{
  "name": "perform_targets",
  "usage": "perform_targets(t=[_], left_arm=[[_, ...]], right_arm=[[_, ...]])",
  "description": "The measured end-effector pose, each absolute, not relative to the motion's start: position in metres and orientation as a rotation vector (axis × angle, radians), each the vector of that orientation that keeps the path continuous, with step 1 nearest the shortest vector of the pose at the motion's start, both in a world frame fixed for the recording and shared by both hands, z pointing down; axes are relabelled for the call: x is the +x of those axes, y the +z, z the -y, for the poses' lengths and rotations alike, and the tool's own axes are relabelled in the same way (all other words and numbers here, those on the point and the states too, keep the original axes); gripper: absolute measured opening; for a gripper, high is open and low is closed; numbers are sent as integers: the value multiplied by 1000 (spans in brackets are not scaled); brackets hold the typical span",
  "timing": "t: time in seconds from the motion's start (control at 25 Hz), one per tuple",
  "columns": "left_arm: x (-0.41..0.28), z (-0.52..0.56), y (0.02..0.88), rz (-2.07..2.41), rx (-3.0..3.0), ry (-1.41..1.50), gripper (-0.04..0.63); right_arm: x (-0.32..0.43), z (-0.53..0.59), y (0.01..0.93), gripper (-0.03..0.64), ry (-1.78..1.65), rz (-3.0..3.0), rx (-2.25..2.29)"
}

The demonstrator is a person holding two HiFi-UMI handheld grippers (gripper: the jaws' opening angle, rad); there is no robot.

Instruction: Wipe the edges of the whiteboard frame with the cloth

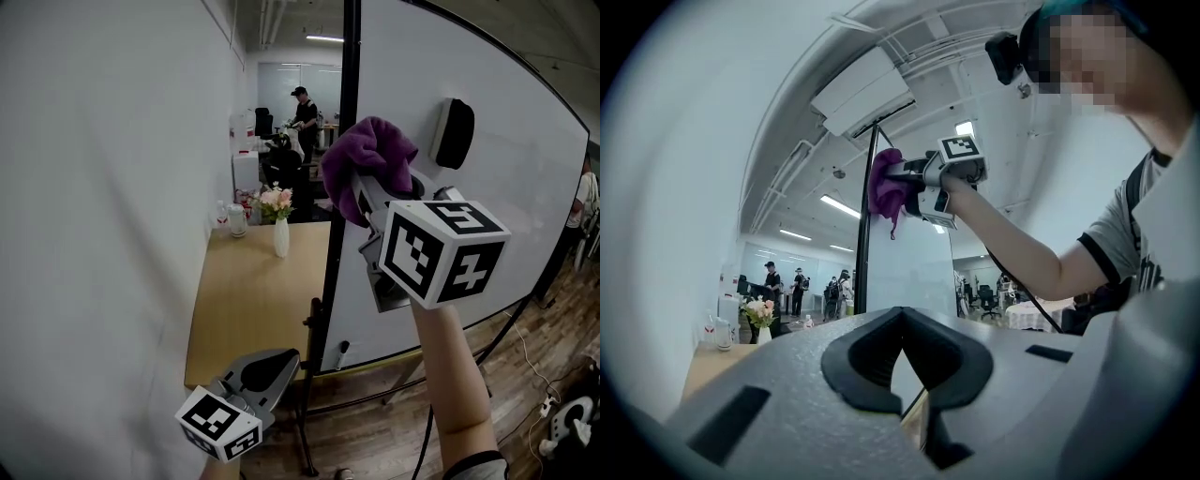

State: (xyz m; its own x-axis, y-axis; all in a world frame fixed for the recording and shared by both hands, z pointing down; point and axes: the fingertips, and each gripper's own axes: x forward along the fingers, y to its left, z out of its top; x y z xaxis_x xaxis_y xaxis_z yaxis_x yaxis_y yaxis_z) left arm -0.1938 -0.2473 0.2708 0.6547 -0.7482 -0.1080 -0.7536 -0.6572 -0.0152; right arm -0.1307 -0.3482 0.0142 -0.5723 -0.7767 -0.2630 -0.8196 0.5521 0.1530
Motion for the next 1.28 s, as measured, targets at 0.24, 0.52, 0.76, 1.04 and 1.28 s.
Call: perform_targets(t=[0.24, 0.52, 0.76, 1.04, 1.28], left_arm=[[-200, 243, 269, -1258, -2800, 164, 17], [-211, 241, 260, -1270, -2780, 186, 17], [-218, 237, 254, -1290, -2760, 202, 16], [-227, 232, 260, -1312, -2759, 203, 17], [-233, 230, 269, -1335, -2769, 200, 17]], right_arm=[[-130, 349, -6, 63, 417, -2587, -1408], [-129, 353, -36, 63, 429, -2545, -1432], [-134, 360, -50, 63, 416, -2532, -1444], [-142, 376, -32, 63, 400, -2546, -1507], [-142, 374, -28, 63, 429, -2513, -1530]])
